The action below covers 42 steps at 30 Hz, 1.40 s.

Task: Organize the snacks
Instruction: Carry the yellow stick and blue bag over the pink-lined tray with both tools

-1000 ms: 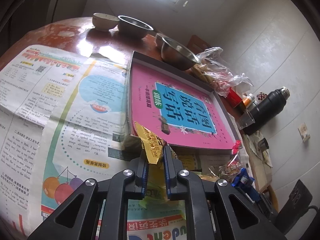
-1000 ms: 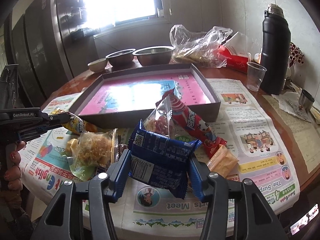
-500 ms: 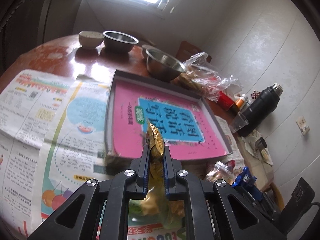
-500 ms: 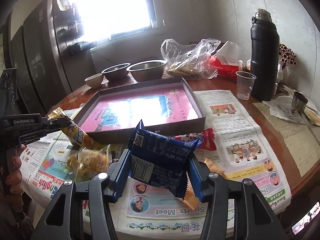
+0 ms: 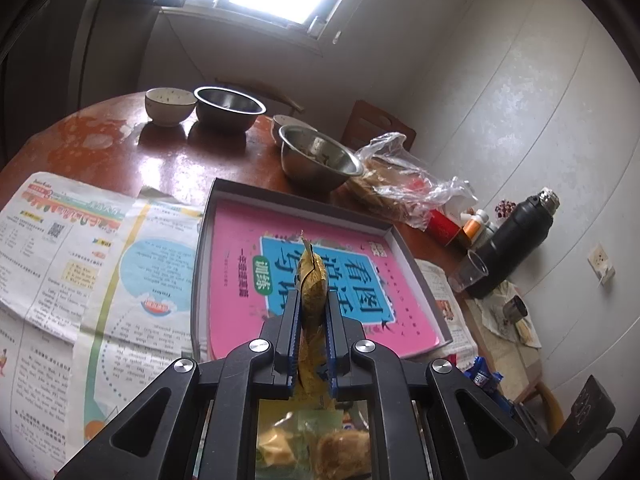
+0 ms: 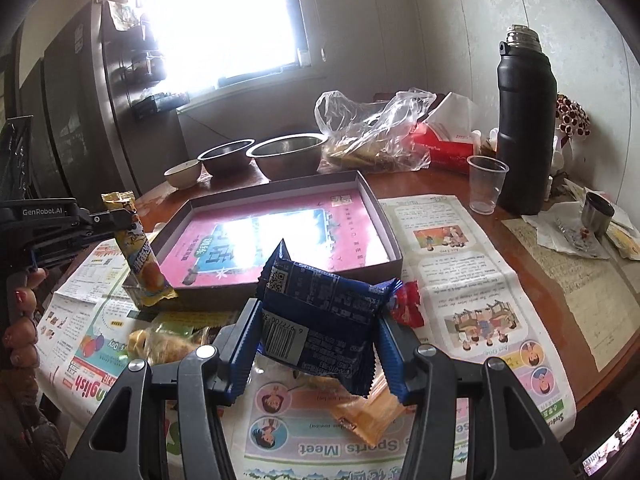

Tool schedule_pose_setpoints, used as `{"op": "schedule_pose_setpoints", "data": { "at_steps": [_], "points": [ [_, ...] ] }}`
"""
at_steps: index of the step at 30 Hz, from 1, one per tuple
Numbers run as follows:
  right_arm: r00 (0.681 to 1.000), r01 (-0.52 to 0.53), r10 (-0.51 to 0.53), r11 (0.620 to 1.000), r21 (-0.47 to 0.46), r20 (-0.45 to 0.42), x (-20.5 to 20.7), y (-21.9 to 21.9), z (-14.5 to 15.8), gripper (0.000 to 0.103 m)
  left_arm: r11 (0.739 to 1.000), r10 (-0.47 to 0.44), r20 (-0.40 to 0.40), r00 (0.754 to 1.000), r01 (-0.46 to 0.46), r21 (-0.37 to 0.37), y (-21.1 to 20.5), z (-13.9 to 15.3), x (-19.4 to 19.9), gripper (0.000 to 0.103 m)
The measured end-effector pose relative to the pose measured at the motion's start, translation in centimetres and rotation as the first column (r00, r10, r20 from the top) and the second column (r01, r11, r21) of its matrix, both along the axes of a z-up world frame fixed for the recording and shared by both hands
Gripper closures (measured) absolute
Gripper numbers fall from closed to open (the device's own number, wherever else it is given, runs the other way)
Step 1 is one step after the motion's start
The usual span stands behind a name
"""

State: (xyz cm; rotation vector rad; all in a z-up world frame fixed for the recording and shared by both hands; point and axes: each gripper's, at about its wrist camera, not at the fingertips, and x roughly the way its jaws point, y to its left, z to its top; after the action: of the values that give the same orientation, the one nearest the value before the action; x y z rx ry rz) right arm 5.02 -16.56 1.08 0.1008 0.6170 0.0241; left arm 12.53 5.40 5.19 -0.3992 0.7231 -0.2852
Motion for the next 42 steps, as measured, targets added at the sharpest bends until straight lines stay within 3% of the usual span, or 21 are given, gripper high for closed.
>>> {"op": "schedule_pose_setpoints", "data": {
  "at_steps": [12,25,42],
  "points": [
    [0.999,0.02,-0.02,1.0,0.016,0.028,3.7,-1.4,1.0,0.049,1.0,0.025,-0.012,1.0,-0.025,-0.007,-0.8,-0.6,2.8,0.092],
    [1.0,0.009,-0.008,0.999,0.04,-0.023,8.5,-1.8,0.6,0.049,0.999,0.051,-0.065,0.997,-0.051,0.002,-0.7,-3.5,4.7,0.092],
    [0.997,-0.023,0.022,1.0,-0.012,-0.075,12.1,-0.6,0.0,0.048,0.998,0.055,-0.113,0.992,-0.053,0.015,0.4,-5.5,5.0,0.091]
  ]
}}
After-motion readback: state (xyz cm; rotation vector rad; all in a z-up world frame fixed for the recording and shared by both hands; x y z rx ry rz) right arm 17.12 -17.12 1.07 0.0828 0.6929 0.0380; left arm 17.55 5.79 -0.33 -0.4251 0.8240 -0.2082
